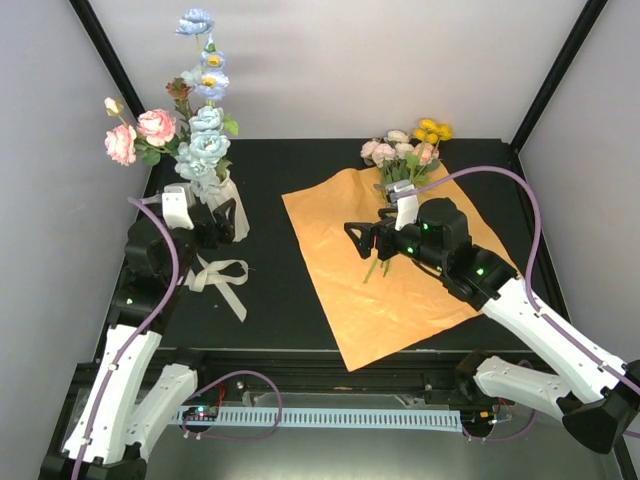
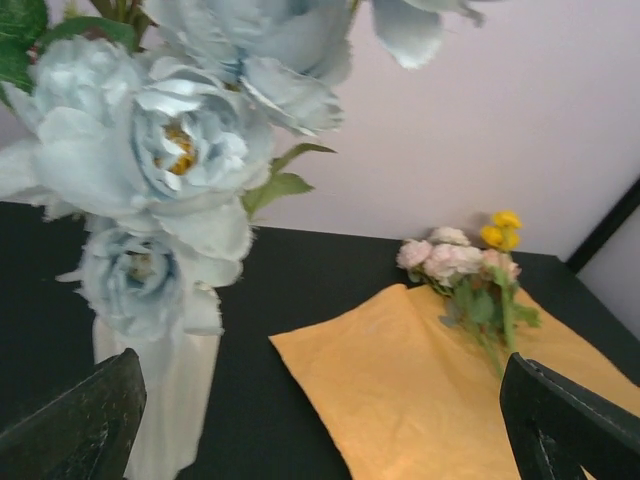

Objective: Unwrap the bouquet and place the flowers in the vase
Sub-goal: Insert the fake flower into the vase, then pick up the fake flower from the wrapping paper.

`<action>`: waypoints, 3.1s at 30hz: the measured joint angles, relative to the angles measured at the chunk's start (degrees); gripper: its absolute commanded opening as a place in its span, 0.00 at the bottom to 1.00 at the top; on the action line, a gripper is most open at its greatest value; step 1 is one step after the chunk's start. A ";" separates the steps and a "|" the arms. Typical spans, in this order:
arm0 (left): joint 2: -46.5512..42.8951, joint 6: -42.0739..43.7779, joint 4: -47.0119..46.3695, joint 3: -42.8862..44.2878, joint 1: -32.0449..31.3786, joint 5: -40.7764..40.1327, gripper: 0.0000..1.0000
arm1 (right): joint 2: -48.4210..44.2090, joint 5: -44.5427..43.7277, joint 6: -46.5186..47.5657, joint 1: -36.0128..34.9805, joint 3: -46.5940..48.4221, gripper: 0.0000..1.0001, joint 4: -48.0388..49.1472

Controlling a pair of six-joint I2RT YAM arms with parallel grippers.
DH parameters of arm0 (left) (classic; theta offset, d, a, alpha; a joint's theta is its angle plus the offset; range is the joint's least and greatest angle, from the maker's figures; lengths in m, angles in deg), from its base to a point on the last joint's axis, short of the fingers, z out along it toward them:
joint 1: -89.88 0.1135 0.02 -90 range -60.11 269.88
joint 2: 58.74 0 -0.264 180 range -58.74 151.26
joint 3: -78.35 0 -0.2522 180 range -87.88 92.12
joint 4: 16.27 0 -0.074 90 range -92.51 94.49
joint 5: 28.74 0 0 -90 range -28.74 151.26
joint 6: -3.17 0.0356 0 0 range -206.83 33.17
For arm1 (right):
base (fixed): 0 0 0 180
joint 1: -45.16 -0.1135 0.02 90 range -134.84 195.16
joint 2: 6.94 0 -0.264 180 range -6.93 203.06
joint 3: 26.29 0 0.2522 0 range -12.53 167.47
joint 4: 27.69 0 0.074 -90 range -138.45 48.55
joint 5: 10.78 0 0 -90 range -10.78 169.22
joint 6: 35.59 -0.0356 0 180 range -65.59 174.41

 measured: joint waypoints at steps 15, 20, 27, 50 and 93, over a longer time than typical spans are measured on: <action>2.45 -2.05 -4.68 -6.10 -11.10 17.14 0.99 | 6.12 -8.37 -0.55 7.61 -1.99 0.80 -0.81; 7.61 -1.25 -6.10 -7.26 -13.29 22.32 0.99 | 12.46 -6.49 -0.37 14.86 -3.37 0.50 -0.33; 12.76 2.10 -5.03 -7.10 -13.55 26.84 0.99 | 22.43 -4.63 -0.63 19.39 -3.61 0.32 2.03; 15.06 7.87 2.36 -4.61 -13.55 29.77 0.99 | 43.71 -2.91 0.48 20.02 4.46 0.23 -1.40; 13.84 7.87 2.58 -4.61 -13.55 30.10 0.99 | 40.57 -1.16 1.55 20.17 1.03 0.01 0.83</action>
